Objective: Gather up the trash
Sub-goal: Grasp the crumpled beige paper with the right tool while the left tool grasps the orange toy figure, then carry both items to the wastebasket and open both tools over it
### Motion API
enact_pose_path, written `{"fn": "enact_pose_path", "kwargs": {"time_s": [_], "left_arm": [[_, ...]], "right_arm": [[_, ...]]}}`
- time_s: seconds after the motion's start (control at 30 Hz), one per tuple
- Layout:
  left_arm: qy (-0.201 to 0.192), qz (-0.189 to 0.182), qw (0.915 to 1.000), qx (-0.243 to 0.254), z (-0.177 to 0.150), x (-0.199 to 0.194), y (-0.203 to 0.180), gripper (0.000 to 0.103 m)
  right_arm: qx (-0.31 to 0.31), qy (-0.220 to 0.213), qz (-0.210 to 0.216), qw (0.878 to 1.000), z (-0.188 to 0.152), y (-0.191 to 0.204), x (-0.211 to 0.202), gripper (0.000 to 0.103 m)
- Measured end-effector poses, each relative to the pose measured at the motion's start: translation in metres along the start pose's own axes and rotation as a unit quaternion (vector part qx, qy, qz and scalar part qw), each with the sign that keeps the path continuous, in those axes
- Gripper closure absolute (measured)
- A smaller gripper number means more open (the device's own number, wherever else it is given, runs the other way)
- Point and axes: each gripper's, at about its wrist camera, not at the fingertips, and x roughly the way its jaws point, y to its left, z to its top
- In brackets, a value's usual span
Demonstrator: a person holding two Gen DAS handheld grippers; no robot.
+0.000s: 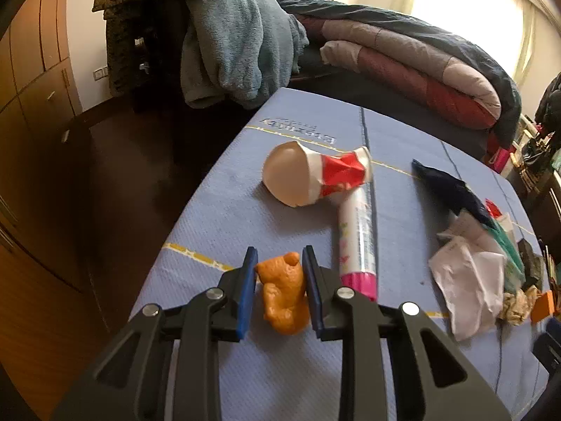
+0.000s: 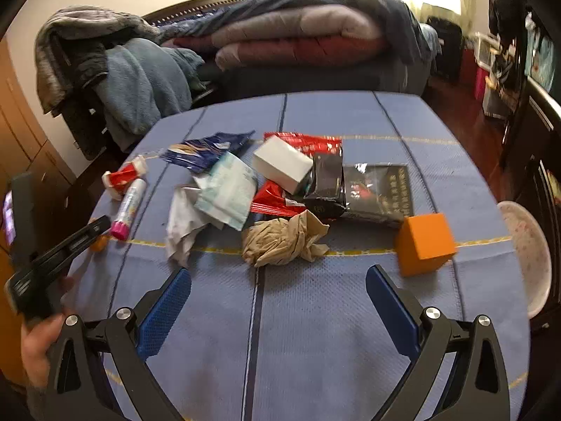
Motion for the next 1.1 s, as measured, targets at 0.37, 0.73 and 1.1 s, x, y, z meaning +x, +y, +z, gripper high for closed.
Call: {"fn": "enact_pose_path", "kwargs": {"time_s": [0.37,0.73,1.1], "left_arm": [[-0.006,-0.024,0.9997,-0.001,-0.002,-0.017,-0.002,0.076],[-0.023,-0.065,0.9976,-0.004,-0.001,-0.047,-0.007,0.076],[-0.053,-0.129,0.9891,0.046,-0.003,-0.097,-0.064,0.076]], "right_arm": [[-0.015,0.015,-0.036,0.999,0.014,0.008,0.047,0.046],[-0.011,-0.005,0.003,1.0,0.0,0.003,0.008,0.072],[0.004,-0.041,0.003,0.999,-0.006,-0.018,-0.044,0.071]]}}
